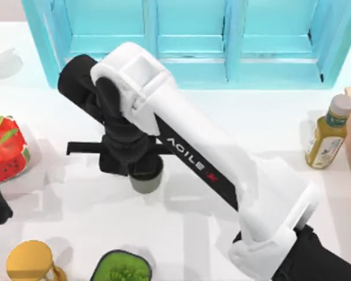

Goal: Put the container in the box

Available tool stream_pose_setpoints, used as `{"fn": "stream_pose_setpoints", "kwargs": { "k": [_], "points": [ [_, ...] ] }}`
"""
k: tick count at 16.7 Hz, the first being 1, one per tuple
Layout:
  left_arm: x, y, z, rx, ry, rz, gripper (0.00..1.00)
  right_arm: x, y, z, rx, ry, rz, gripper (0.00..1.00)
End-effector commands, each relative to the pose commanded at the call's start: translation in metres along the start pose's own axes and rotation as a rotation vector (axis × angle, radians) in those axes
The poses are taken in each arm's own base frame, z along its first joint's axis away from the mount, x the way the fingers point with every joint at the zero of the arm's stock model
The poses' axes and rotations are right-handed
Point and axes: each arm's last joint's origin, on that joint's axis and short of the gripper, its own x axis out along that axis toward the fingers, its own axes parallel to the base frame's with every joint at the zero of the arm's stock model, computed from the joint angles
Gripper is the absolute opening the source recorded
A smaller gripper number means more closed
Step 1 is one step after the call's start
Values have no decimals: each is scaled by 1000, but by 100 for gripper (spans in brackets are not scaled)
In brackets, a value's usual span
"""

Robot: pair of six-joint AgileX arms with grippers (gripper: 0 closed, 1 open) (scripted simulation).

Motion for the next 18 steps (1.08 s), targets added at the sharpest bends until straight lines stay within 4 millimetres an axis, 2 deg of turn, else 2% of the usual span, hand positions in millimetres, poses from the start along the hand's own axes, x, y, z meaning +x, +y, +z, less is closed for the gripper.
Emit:
{"fn": "stream_pose_setpoints", "kwargs": {
  "k": [2,4,6,8,11,13,15,18],
  "points": [
    [0,0,0,0,0,0,100,-5,-6,11,-5,8,-6,0],
    [0,0,0,0,0,0,100,-14,-21,31,-11,23,-17,0],
    [0,0,0,0,0,0,100,-30,-44,57,-15,37,-32,0],
    [0,0,0,0,0,0,100,-53,-81,87,-15,40,-47,0],
    [0,0,0,0,0,0,100,-98,-162,126,0,28,-69,0],
    [0,0,0,0,0,0,100,-126,-226,137,15,28,-84,0],
    [0,0,0,0,0,0,100,-147,-291,133,31,45,-97,0],
    [0,0,0,0,0,0,100,-161,-375,104,51,96,-100,0]
  ]
}}
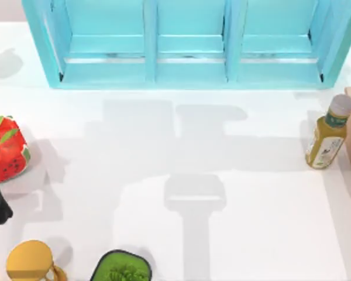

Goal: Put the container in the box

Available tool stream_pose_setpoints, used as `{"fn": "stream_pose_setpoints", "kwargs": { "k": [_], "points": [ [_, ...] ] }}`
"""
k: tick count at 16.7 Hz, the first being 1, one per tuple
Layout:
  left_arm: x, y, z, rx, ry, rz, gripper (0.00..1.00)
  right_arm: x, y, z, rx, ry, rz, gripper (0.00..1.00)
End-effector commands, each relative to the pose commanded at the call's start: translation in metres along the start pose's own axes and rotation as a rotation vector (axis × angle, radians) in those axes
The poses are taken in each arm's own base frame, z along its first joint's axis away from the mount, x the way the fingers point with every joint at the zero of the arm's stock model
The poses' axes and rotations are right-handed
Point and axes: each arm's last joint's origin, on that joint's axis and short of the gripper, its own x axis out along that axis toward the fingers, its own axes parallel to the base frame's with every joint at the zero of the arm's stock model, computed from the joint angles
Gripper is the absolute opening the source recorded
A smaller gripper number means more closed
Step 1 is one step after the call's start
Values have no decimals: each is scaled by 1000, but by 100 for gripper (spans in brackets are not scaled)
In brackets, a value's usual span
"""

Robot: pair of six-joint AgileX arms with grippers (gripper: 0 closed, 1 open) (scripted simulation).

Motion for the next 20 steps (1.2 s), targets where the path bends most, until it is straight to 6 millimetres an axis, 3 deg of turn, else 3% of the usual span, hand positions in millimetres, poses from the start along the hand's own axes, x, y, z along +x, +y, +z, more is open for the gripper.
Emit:
{"fn": "stream_pose_setpoints", "kwargs": {
  "k": [3,6,9,15,20],
  "points": [
    [0,0,0,0,0,0,100,5,-56,-37,-1,32,23,0],
    [0,0,0,0,0,0,100,8,-82,-68,-20,34,57,0],
    [0,0,0,0,0,0,100,10,-88,-82,-41,30,78,0],
    [0,0,0,0,0,0,100,11,-87,-82,-45,34,78,0],
    [0,0,0,0,0,0,100,47,-90,-82,-43,26,77,0]
  ]
}}
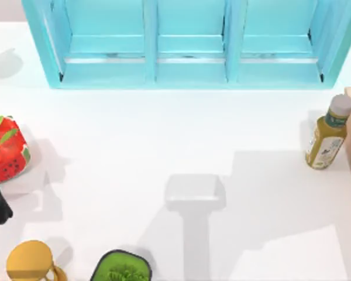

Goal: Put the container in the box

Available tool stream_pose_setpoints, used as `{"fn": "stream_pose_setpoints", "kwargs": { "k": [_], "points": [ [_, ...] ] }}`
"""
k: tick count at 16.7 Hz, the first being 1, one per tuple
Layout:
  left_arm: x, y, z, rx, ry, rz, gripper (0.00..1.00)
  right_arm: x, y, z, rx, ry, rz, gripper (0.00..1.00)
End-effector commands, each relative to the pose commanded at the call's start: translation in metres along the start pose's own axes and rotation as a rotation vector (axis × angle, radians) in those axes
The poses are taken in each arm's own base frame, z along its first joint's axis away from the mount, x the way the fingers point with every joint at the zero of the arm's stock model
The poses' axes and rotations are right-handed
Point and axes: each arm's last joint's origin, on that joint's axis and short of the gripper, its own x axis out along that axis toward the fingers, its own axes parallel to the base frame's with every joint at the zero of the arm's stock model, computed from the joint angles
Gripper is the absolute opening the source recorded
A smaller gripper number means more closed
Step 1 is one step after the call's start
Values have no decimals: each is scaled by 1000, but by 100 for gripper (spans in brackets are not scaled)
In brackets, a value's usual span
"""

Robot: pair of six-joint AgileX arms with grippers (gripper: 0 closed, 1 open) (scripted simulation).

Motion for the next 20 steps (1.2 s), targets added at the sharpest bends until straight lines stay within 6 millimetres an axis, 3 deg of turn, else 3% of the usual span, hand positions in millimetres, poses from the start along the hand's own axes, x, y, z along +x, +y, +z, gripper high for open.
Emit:
{"fn": "stream_pose_setpoints", "kwargs": {
  "k": [4,8,20],
  "points": [
    [0,0,0,0,0,0,100,27,-4,-2,1,3,2,0],
    [0,0,0,0,0,0,100,27,-5,-2,1,3,2,0],
    [0,0,0,0,0,0,100,27,-5,-2,1,3,2,90]
  ]
}}
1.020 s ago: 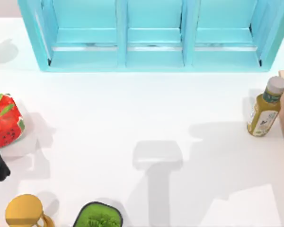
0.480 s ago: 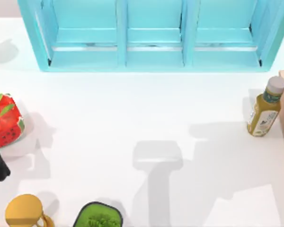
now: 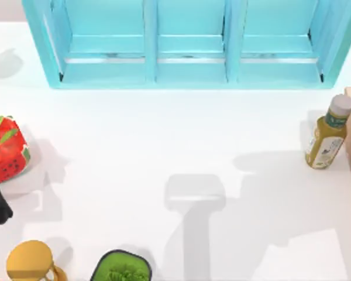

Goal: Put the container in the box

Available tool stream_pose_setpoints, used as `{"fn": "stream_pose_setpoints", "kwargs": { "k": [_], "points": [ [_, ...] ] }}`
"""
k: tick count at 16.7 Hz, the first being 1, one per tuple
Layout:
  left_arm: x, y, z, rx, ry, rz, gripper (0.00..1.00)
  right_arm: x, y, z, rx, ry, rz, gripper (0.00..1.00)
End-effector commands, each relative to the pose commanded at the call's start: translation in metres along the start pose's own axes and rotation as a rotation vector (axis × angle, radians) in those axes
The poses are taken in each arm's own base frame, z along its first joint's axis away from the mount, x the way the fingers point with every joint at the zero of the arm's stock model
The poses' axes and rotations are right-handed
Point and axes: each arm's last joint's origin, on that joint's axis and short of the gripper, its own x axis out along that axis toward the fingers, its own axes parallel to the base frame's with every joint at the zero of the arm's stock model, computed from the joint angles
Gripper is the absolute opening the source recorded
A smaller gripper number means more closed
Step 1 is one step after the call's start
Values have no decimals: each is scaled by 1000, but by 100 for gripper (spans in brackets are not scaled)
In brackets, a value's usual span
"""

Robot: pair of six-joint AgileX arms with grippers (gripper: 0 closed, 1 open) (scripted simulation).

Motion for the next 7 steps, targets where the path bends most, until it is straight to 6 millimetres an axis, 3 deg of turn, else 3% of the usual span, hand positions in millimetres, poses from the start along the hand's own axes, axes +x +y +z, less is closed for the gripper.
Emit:
{"fn": "stream_pose_setpoints", "kwargs": {
  "k": [2,7],
  "points": [
    [0,0,0,0,0,0,100,0,0,0,0,0,0,100],
    [0,0,0,0,0,0,100,0,0,0,0,0,0,100]
  ]
}}
